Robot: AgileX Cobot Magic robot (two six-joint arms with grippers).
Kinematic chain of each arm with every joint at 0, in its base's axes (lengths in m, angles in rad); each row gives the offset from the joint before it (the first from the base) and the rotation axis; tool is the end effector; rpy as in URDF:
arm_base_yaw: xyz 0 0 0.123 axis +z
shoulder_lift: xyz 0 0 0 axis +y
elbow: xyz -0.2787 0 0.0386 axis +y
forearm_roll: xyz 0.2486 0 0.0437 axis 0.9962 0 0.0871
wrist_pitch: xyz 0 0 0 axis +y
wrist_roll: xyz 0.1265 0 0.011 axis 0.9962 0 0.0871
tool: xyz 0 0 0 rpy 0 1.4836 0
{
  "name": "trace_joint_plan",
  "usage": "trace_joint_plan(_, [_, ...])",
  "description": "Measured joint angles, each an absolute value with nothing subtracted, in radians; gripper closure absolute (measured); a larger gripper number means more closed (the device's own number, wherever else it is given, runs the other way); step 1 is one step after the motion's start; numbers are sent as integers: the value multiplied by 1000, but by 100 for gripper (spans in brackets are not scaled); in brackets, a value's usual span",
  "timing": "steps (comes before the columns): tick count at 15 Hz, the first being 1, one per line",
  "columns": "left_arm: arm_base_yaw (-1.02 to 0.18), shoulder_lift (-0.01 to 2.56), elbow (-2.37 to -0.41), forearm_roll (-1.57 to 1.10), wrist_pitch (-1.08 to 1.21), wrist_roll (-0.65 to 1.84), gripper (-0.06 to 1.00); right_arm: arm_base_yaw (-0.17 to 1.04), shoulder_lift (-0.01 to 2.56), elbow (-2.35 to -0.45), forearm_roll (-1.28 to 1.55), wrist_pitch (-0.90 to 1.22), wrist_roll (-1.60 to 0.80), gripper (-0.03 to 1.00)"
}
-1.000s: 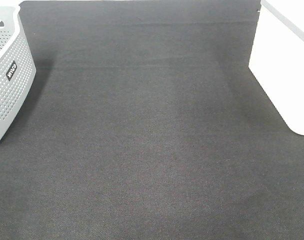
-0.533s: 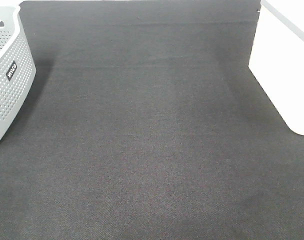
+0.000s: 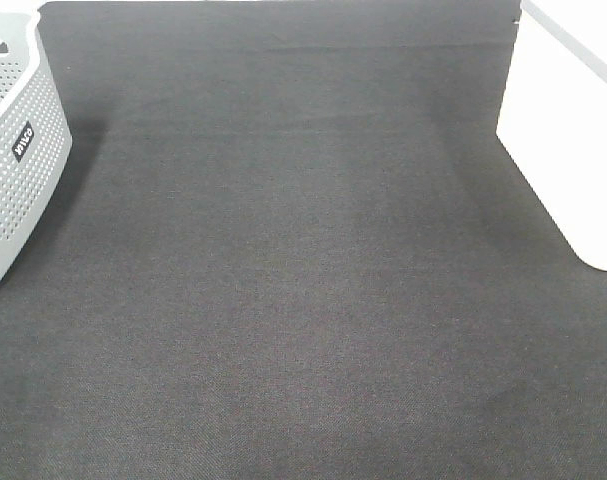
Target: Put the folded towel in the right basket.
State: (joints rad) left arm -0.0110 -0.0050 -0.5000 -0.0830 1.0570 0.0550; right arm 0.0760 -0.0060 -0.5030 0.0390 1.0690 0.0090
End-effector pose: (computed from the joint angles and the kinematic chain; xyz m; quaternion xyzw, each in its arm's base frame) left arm 0.0307 -0.0095 0.2621 0.0297 0.8497 -0.0299 0.5256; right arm 0.0294 0.0066 0.2614 -0.0295 0.8524 0.0416 0.5204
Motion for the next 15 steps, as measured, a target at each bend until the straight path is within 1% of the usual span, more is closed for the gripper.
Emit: trace_joint_plan(15, [-11, -5, -500, -83, 1057, 55, 7, 76, -6, -503, 39, 1069, 9, 21])
